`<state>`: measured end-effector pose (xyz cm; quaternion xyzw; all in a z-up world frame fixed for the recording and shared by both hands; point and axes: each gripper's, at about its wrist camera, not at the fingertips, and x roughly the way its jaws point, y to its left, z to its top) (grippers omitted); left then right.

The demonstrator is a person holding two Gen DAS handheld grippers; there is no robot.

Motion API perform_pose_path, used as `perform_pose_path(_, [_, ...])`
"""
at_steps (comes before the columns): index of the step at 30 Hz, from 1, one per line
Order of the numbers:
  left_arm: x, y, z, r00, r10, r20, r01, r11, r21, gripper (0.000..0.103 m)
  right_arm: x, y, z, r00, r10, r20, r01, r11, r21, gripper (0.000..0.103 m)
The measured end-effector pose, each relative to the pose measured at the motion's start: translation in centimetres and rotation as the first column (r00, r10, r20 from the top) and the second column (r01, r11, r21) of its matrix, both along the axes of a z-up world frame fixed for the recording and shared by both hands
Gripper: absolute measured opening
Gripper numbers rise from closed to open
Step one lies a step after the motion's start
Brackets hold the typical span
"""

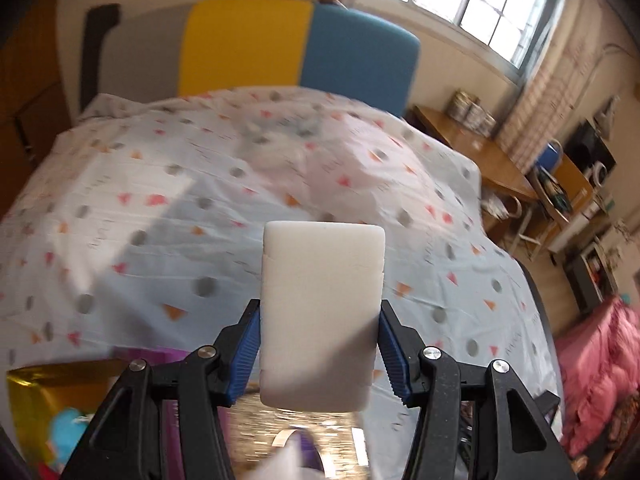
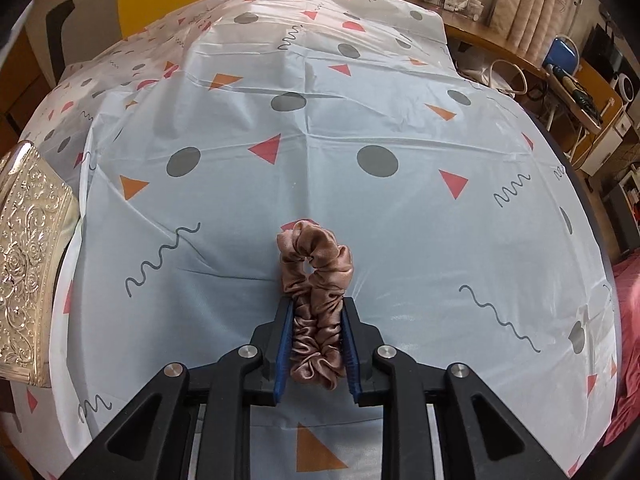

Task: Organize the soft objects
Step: 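Carry the white block into the gold tray and open left gripper while right holds scrunchie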

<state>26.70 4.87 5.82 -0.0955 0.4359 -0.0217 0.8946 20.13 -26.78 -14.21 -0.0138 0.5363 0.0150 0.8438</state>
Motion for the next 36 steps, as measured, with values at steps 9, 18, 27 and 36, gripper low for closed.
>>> perform_pose_path(9, [-6.4,11.3,0.4,0.984,0.171,0.045,-0.172,0.985,0.005,0.056,-1.0,1.6,-0.1,0.995,0.072,0.070,-0.064,0.992,-0.109,0.023])
perform_pose_path(18, [-17.4,18.5,-2.5,0.953,0.292,0.083,-0.293,0.956,0.000,0.057,-1.5,2.1,-0.3,0.992,0.075,0.101,-0.059,0.986,-0.153,0.023])
perform_pose_path(27, [-26.8,21.1,-5.6,0.912,0.392,0.120,-0.398,0.917,0.034,0.057,-2.5,3.4,-0.7,0.979,0.113,0.170,-0.065,0.962,-0.266,0.023])
perform_pose_path(36, [-31.8,21.1,-7.8,0.893,0.419,0.163,-0.444,0.879,0.174,0.058,-2.6,3.6,-0.8,0.980,0.060,0.190,-0.008,0.965,-0.262,0.023])
